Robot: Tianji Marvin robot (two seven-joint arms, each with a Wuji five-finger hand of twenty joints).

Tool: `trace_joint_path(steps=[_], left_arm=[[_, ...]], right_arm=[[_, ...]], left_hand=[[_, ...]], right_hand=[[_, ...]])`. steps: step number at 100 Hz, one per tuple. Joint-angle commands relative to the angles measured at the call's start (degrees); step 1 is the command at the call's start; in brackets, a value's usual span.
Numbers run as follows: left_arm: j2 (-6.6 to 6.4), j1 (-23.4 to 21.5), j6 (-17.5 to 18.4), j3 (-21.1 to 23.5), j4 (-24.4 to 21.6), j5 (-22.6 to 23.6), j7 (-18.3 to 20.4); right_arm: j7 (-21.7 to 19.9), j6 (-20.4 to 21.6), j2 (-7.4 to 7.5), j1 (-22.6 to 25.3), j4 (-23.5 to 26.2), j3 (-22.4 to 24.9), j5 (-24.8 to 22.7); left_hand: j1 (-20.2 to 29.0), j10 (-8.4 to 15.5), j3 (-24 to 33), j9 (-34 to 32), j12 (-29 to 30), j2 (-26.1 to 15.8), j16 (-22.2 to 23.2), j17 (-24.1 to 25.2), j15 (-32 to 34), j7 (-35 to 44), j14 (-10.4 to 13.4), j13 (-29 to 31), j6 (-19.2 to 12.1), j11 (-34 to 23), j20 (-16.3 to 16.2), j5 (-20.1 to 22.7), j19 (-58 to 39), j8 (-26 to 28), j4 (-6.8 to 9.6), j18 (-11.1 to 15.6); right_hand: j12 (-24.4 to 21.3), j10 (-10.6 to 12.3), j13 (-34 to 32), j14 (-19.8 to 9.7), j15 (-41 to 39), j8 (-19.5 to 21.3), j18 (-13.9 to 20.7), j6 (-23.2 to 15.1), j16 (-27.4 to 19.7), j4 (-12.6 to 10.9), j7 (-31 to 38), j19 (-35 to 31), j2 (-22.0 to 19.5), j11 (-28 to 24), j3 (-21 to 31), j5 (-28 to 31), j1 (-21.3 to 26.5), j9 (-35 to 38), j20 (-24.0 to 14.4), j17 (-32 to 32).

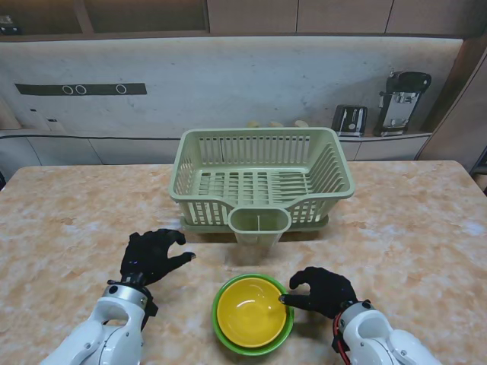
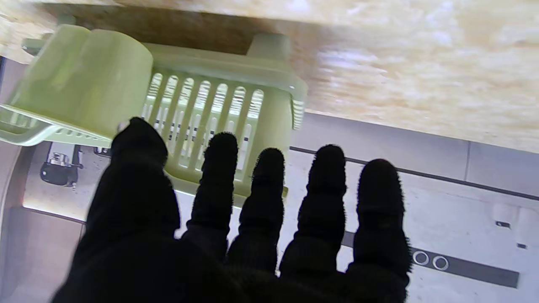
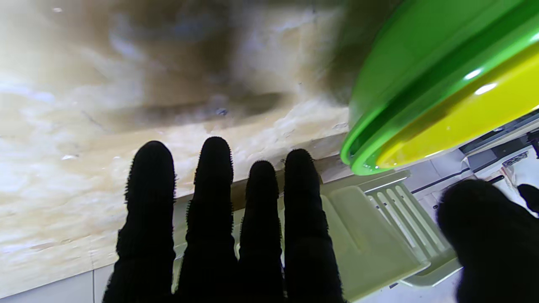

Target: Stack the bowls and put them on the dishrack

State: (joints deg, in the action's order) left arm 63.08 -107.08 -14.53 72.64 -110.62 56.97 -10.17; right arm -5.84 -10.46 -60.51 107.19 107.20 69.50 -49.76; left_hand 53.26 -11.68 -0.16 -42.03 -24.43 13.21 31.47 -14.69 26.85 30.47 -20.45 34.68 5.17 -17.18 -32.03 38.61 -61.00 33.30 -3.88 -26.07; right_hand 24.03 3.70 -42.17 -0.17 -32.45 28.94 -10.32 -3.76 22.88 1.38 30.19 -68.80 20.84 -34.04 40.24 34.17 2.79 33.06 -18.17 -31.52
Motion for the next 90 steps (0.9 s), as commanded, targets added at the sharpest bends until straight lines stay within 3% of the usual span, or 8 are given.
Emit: trace_joint_path(steps=[1, 22, 57, 90], left_arm=[[0.24, -0.47, -0.65, 0.29, -0.71, 0.46, 0.37], [0.41, -0.71, -2.89, 0.57, -0.82, 1.1, -0.38], [0.59, -0.71, -3.09, 0.83, -0.2, 1.43, -2.05], [0.67, -0.44, -2.75, 0.74, 0.36, 1.64, -3.17]], right_arm=[[-1.18, -0.08, -0.25, -0.39, -0.64, -0.89, -0.42], [-1.88, -1.02, -0.09, -3.32, -2.89, -3.65, -0.01], [-2.22, -2.71, -0.19, -7.42, -6.05, -7.85, 3.38], [-7.74, -7.31, 0.59, -11.13, -5.91, -11.91, 4.86]], left_hand=[[1.61, 0.94, -0.42, -1.03, -1.27, 0.82, 0.76, -0.04, 0.37, 0.75, 0.34, 1.01, -1.25, -0.83, -0.56, -0.26, -0.86, 0.76, 1.09, 0.66], [1.56, 1.19, -0.44, -1.44, -1.51, 0.95, 0.98, -0.26, 0.37, 0.93, 0.57, 1.28, -1.72, -0.86, -0.47, -0.16, -0.81, 1.18, 1.02, 1.18], [1.72, 1.32, -0.37, -1.81, -2.12, 1.21, 1.66, -0.56, 0.93, 1.48, 0.78, 1.77, -1.97, -1.36, -0.72, -0.17, -1.53, 1.81, 0.99, 1.64], [1.9, 1.73, -0.31, -2.2, -2.63, 1.44, 2.22, -1.0, 1.66, 2.23, 1.11, 2.3, -2.17, -2.08, -1.05, -0.24, -2.35, 2.12, 0.97, 1.96]], right_hand=[[0.42, -1.46, 1.37, -0.2, 0.4, 0.22, 0.56, 1.52, -1.37, -0.03, -1.41, 0.24, -0.87, -1.25, 1.11, -1.88, -3.13, -2.63, -0.07, 0.48], [1.03, -3.58, 2.01, -0.51, -0.19, 0.64, 1.4, 3.78, -1.43, 0.03, -2.8, 0.34, -0.84, -3.49, 1.58, -3.61, -4.16, -5.27, -0.17, 0.4], [1.52, -4.45, 0.65, 0.26, -1.85, 1.59, 1.63, 4.59, -1.16, -0.1, -2.19, -0.48, 1.08, -6.11, 2.81, -2.33, -4.68, -4.99, -0.29, -2.1], [4.0, -3.17, -7.09, -1.87, -8.87, 6.04, 6.93, 1.81, 0.77, -2.59, 5.12, -4.07, 7.14, -11.77, 4.52, 2.18, 7.11, 0.69, 2.01, -12.35]])
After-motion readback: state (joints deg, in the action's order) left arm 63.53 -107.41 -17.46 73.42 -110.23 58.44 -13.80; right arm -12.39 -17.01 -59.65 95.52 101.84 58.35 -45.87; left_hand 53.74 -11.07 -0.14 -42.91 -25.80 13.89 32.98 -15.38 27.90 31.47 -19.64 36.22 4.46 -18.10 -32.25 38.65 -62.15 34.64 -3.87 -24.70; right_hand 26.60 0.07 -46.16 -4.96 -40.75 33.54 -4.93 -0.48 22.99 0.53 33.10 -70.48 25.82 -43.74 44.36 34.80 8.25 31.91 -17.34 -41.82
